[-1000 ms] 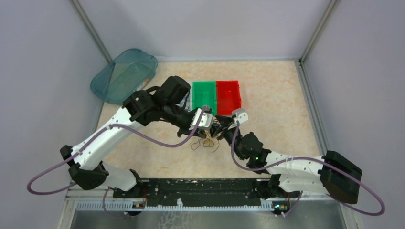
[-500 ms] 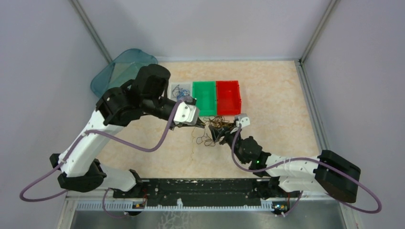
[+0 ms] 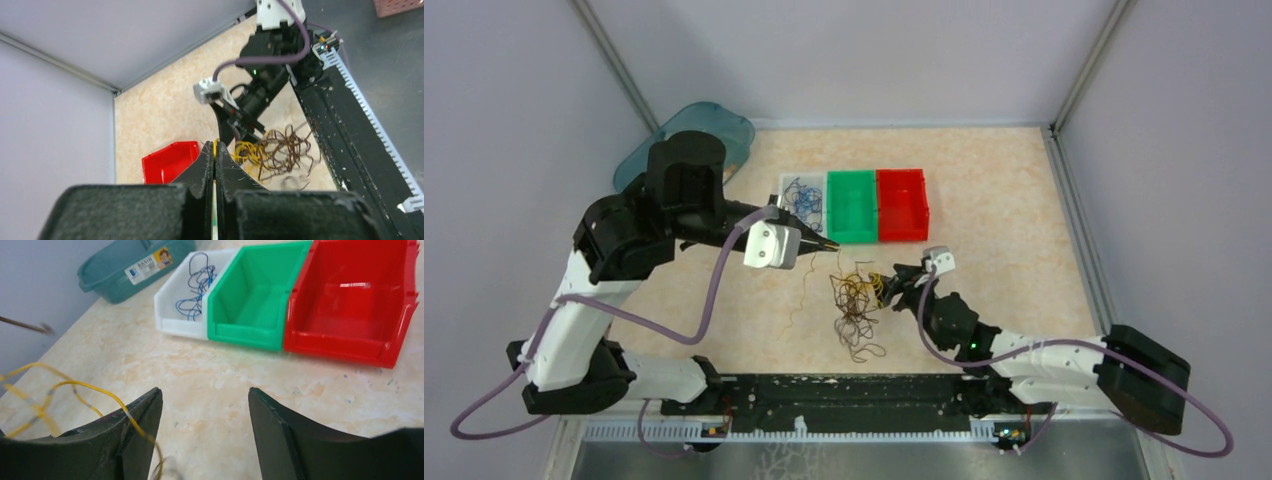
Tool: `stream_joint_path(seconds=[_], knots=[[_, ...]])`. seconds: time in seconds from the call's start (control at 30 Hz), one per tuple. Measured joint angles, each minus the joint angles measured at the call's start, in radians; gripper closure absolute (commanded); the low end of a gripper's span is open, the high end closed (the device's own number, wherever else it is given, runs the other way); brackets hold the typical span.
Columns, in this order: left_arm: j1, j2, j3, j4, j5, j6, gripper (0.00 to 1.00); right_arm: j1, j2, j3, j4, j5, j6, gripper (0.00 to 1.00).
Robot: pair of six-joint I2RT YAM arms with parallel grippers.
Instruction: Untangle the cables
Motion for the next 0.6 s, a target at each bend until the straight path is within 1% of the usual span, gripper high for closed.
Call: stream_joint_path(seconds=[0.07,0.2,0.27,0.33,0.47,0.6], knots=[[-0.001,-0.023,-0.044,0.014,-0.024,0.026,1.00,0.000,-0.073,-0.005,-0.058,-0.009,-0.005,0.28],[-0.003,-0.078,-0.194,0.018,-0.080,0.097,1.00,0.000,-0.292,0.019,-0.210,-0.063,-0.031,0.26],[-0.003,-0.094,-0.267,0.019,-0.115,0.136,1.00,0.000,-0.380,0.069,-0.290,-0.112,-0.046,0.26],[-0.003,-0.099,-0.314,0.023,-0.139,0.165,1.00,0.000,-0.426,0.121,-0.340,-0.170,-0.057,0.26],[-0.003,-0.100,-0.366,0.028,-0.175,0.207,1.00,0.000,-0.426,0.213,-0.391,-0.304,-0.069,0.27],[-0.004,-0.101,-0.372,0.050,-0.188,0.225,1.00,0.000,-0.340,0.277,-0.386,-0.460,-0.072,0.29]])
